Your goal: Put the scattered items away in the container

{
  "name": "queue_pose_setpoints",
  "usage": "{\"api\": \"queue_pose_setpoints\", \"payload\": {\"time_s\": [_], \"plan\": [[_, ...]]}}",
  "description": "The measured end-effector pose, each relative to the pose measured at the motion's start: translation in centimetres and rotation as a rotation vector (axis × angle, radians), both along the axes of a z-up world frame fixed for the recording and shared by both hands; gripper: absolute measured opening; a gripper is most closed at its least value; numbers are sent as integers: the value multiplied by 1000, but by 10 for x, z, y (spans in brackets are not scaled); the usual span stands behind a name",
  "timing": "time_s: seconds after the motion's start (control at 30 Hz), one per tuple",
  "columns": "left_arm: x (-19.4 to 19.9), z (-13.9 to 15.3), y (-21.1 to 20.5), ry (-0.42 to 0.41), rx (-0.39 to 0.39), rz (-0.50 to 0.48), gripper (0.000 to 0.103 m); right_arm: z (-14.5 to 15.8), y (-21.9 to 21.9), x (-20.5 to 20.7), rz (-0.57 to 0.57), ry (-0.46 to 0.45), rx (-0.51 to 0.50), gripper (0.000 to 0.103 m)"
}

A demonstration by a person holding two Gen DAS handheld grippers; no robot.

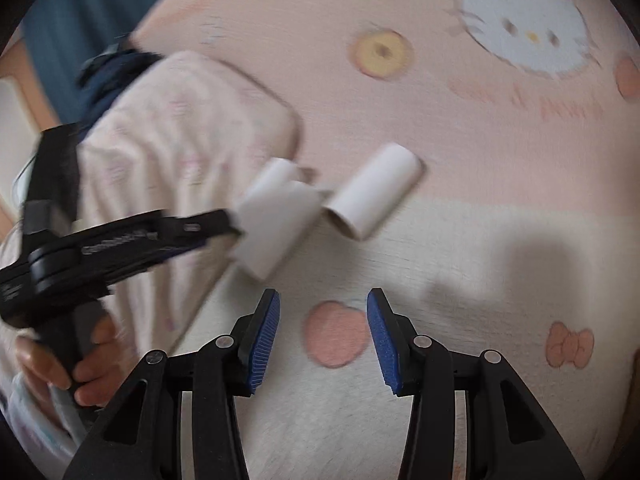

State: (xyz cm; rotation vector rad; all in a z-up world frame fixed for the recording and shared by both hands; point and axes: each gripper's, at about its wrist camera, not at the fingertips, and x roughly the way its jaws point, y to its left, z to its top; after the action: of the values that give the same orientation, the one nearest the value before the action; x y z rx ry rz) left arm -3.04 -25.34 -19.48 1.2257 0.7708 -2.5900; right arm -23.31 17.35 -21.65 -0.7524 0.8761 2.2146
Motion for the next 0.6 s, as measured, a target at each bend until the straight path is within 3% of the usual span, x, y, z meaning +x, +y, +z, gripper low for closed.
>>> {"api": "queue_pose_setpoints", "payload": {"time_s": [0.13,0.3,0.6], "plan": [[-13,-14,-20,-6,96,48,32,-19,22,4,-71,14,-127,43],[-22,-38,-32,-43,297,41,36,-17,33,7,-74,30,-125,43],[-23,-51,3,-56,392,-81,33,-16,23,-7,35,74,-115,43]]}}
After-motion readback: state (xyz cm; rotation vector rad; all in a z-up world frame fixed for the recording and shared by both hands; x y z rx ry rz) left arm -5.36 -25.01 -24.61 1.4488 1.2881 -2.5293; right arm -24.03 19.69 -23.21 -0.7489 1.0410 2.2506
